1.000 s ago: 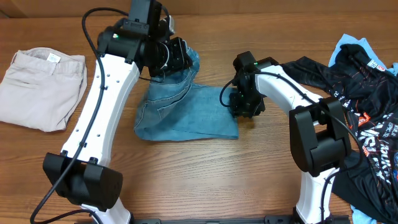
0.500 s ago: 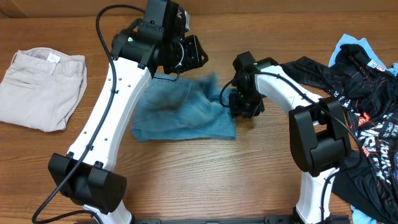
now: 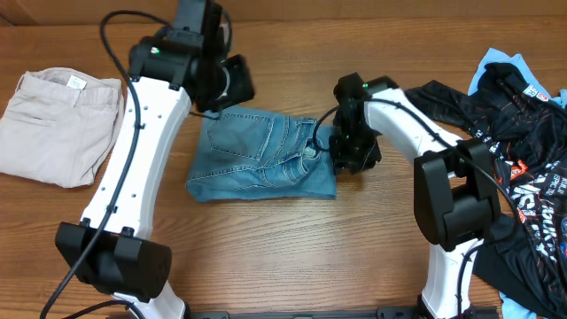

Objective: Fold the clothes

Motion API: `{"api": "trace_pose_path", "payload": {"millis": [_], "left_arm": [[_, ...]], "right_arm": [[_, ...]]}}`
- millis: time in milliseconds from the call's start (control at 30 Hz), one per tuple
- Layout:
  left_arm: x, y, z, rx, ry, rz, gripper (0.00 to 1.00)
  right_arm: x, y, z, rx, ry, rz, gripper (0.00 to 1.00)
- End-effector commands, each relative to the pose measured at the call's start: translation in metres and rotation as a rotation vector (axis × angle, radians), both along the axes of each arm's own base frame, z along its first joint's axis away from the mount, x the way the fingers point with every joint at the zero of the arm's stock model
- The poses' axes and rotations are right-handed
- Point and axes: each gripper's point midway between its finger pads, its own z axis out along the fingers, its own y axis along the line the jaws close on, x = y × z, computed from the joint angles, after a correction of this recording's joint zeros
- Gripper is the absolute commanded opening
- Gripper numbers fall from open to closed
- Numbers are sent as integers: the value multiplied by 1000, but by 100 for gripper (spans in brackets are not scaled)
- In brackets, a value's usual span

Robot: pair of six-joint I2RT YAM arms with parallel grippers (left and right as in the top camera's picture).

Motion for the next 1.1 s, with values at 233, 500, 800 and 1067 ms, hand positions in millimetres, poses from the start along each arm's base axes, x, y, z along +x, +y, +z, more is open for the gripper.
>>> {"api": "trace_pose_path", "payload": {"millis": [233,500,800,1067], "left_arm": [[-10,38,-30,229,38,39,50],[-22,45,-78,266,117,36,50],[-31,48,-105,277,159,34,52],[-28,48,-105,273,148,37,63]], "right_arm": [[15,70,131,497,-123,-16,58],[-14,98,139,576,-19,22,66],[-42,106,115,502,52,67,63],[-51,90,83,386,68,77,4]]}}
